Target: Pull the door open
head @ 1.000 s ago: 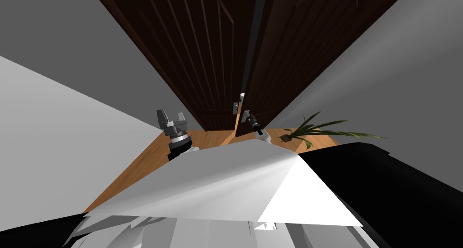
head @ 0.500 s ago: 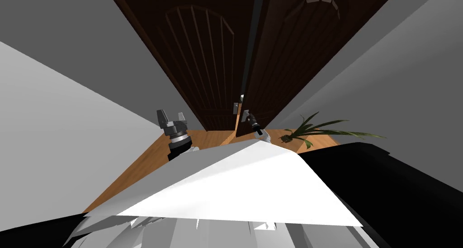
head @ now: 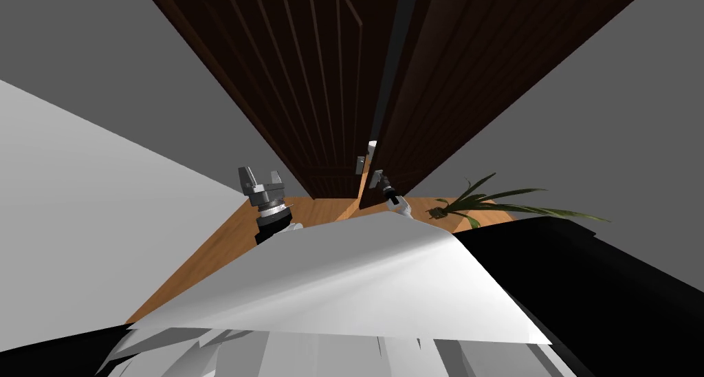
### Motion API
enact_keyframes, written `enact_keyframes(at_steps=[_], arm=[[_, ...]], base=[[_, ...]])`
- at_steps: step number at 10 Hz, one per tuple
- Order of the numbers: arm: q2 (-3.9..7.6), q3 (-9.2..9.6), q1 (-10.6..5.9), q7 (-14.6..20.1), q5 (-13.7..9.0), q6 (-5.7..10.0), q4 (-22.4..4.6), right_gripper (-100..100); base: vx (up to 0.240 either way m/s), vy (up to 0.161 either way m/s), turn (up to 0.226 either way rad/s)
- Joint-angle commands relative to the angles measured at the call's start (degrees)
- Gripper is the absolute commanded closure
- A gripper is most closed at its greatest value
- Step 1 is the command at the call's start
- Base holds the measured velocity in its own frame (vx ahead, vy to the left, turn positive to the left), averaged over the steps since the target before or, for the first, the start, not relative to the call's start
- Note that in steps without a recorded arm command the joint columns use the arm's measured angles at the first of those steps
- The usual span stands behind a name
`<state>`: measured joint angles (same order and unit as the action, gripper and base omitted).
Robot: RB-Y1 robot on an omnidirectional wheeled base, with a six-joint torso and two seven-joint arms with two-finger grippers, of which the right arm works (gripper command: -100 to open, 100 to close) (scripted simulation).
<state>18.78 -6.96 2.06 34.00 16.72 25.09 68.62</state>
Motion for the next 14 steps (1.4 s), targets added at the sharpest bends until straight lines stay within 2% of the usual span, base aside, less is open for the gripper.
enact_keyframes(at_steps=[1, 4, 5, 6, 11, 14], arm=[[-0.12, 0.16, 0.28, 0.0, 0.0, -0.1, -0.2, 100], [-0.12, 0.16, 0.28, 0.0, 0.0, -0.1, -0.2, 100], [1.06, 1.01, 1.28, 1.4, 0.6, 1.06, 0.3, 100], [1.41, 1.3, 1.57, 1.9, 0.7, 1.47, 0.5, 100], [5.59, 4.82, 5.1, 7.4, 2.6, 6.33, 2.7, 100], [7.13, 6.11, 6.4, 9.4, 3.3, 8.13, 3.6, 100]], base=[[-0.031, 0.0, 0.002], [-0.015, 0.0, -0.006], [-0.13, -0.088, 0.14], [-0.146, -0.156, 0.154], [-0.207, -0.159, 0.156], [-0.176, -0.121, 0.095]])
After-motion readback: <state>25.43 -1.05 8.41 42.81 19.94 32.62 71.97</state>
